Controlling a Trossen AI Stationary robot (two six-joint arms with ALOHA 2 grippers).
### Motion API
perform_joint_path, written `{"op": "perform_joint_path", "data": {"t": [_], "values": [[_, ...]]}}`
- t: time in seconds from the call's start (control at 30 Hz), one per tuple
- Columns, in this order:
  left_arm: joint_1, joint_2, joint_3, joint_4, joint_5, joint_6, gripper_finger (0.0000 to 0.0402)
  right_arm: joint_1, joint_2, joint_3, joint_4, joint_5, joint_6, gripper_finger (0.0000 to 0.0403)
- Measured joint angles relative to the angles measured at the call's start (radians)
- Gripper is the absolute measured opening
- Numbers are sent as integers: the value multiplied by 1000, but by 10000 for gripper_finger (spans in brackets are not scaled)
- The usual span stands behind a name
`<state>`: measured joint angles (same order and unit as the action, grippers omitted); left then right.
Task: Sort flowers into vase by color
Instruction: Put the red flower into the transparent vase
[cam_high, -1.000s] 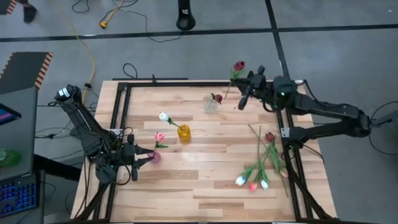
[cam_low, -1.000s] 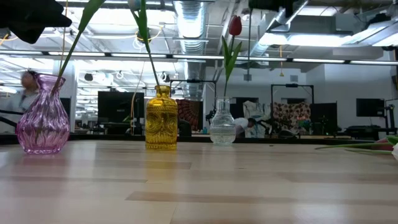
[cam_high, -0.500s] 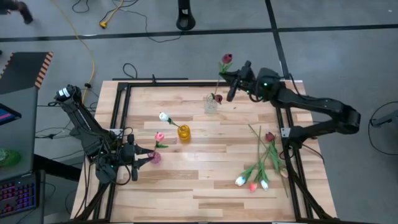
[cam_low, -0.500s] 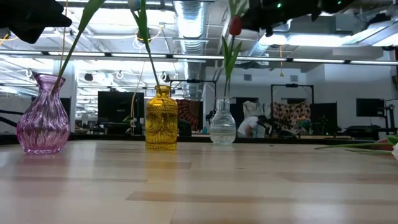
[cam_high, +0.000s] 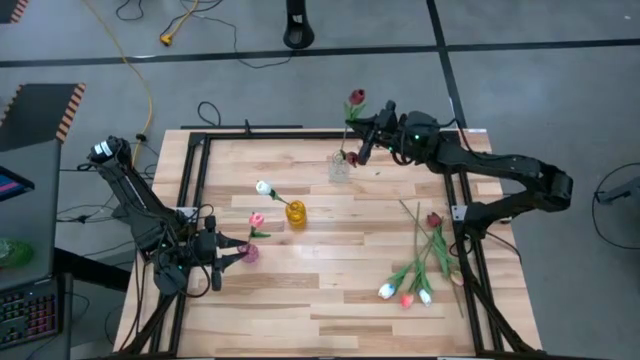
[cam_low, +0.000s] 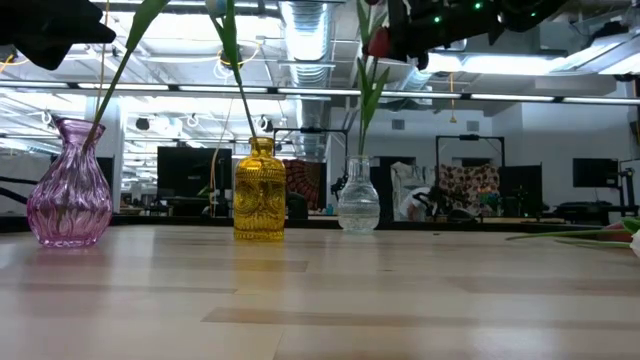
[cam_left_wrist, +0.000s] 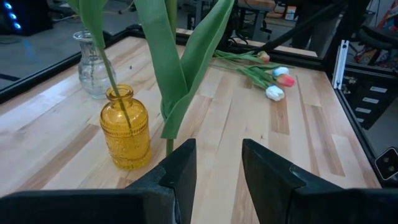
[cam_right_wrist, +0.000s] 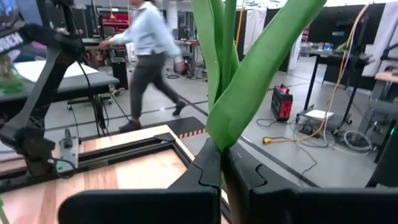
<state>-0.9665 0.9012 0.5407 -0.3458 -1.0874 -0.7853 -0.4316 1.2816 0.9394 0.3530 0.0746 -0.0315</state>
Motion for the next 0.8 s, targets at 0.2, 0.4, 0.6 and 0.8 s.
{"op": "perform_joint_path", "data": {"t": [0.2,0.4,0.6,0.8], "values": [[0,0,0,0,0,0,116,-1,0,0,-22,0,58,42],[0,0,0,0,0,0,116,-1,0,0,-44,1,58,54],[0,0,0,0,0,0,116,-1,0,0,-46,1,58,55],[0,0,0,0,0,0,116,-1,0,0,-66,1,59,63]]}}
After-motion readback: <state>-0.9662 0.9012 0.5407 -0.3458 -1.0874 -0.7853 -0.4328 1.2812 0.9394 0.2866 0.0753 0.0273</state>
